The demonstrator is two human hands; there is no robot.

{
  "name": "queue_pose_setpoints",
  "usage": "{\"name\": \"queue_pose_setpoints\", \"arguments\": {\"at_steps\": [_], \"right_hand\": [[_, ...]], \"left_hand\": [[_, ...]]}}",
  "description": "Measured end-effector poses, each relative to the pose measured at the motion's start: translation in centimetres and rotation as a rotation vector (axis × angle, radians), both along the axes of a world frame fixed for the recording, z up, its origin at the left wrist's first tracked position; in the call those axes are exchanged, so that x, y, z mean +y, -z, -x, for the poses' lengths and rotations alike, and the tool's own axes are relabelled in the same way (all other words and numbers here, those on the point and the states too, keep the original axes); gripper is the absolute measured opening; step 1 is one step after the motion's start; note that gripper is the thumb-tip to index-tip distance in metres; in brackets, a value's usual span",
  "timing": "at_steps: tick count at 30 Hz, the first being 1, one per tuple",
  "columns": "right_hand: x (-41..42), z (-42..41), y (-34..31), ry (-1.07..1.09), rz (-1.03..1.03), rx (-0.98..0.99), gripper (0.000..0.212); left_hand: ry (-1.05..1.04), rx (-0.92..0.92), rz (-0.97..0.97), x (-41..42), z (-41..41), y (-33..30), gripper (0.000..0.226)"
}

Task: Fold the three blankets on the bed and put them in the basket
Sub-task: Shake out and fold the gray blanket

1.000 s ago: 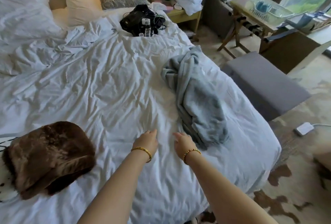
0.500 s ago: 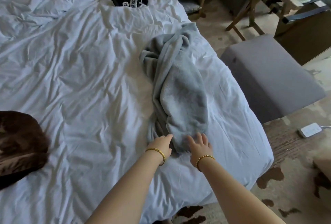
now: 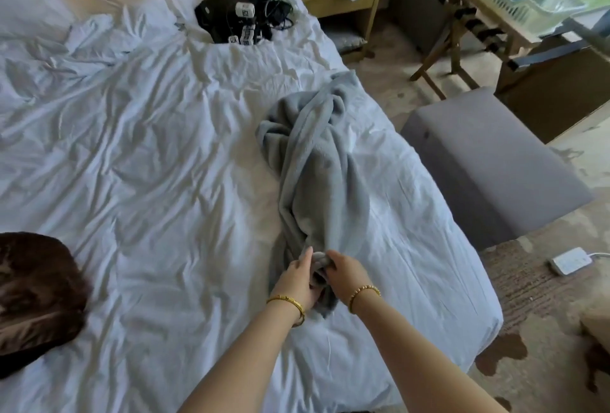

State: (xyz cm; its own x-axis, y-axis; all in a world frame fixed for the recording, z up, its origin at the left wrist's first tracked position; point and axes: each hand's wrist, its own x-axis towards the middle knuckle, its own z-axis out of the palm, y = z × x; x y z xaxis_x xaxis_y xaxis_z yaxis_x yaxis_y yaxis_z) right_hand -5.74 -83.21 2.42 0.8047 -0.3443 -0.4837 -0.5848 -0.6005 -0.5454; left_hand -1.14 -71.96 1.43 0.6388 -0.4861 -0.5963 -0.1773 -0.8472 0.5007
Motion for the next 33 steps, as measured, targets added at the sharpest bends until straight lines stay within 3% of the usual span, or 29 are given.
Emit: {"name": "queue_pose_setpoints", "arguments": {"at_steps": [3, 6, 12, 18, 21, 24, 27, 31, 33], "right_hand": [[1.9, -1.6, -4.5, 0.019, -0.066, -0.105, 0.02], [3.7, -3.0, -9.5, 0.064, -0.092, -0.234, 0.011], [7.3, -5.3, -18.1, 0.173, -0.054, -0.463, 0.012], [11.6, -6.0, -20.9, 0.19, 0.019, -0.439, 0.013], [13.3, -6.1, -21.2, 0.195, 0.008, -0.393, 0.013], [13.5, -5.7, -20.7, 0.18, 0.041, -0.219, 0.024], [12.4, -5.0, -20.1, 0.162, 0.142, -0.039, 0.036], [12.4, -6.3, -21.1, 0.091, 0.003, -0.213, 0.038], [12.8, -7.2, -22.0, 0.039, -0.184, -0.366, 0.047]], "left_hand": [[-0.1, -0.046, 0.085, 0.9, -2.1, -4.7, 0.046], [-0.144, -0.091, 0.174, 2.2, -4.2, -10.3, 0.034], [-0.289, -0.229, 0.333, 5.8, -6.6, -20.3, 0.009], [-0.388, -0.27, 0.492, 10.4, -8.2, -27.1, 0.015], [-0.549, -0.274, 0.609, 12.4, -9.1, -29.8, 0.011], [-0.74, -0.312, 0.712, 14.6, -10.6, -31.7, 0.015], [-0.781, -0.368, 0.636, 16.9, -11.7, -31.7, 0.019], [-0.756, -0.205, 0.371, 18.2, -10.5, -30.0, 0.047], [-0.707, -0.097, 0.39, 17.3, -9.3, -29.5, 0.05]]}}
